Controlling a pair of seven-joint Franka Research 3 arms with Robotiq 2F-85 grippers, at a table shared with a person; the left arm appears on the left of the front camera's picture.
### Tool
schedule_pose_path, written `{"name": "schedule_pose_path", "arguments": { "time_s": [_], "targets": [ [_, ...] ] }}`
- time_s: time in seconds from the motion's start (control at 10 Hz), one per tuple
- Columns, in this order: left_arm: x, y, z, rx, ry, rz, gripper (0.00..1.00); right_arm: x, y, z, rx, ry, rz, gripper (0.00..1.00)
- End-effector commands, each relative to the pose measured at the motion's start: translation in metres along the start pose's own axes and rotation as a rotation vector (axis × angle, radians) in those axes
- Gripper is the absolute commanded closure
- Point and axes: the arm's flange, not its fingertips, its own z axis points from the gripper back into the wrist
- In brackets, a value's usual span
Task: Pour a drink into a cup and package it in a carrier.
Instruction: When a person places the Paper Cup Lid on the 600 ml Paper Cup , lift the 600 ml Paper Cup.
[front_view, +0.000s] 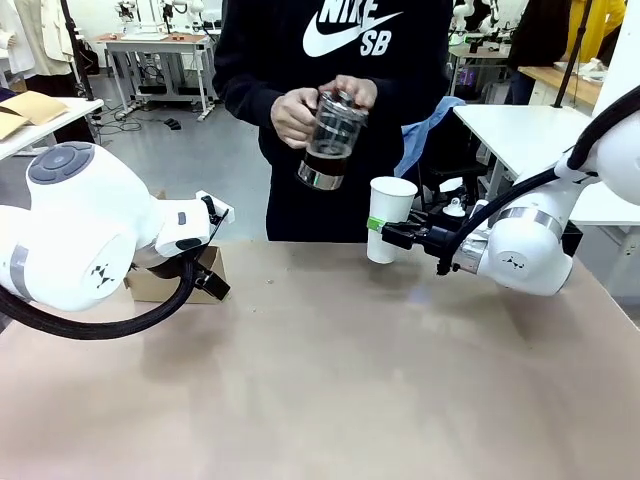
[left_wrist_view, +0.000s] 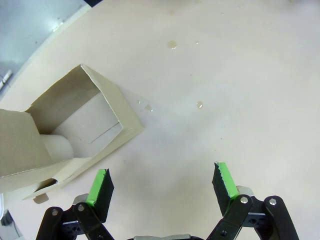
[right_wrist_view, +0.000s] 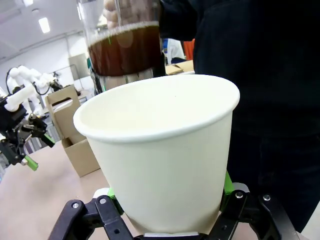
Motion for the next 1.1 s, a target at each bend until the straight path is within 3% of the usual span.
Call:
{"name": "schedule_pose_path", "arguments": {
  "time_s": [0.0, 1.0],
  "targets": [
    [-0.0002, 0.0004, 0.0004, -0.001, -0.001, 0.001, 0.00, 0.0008, 0.0013, -0.0019, 0.003, -0.003, -0.002, 0.19],
    [-0.0002, 0.0004, 0.0004, -0.001, -0.001, 0.001, 0.00, 0.0008, 0.0013, -0.0019, 0.003, -0.003, -0.002, 0.19]
  ]
}}
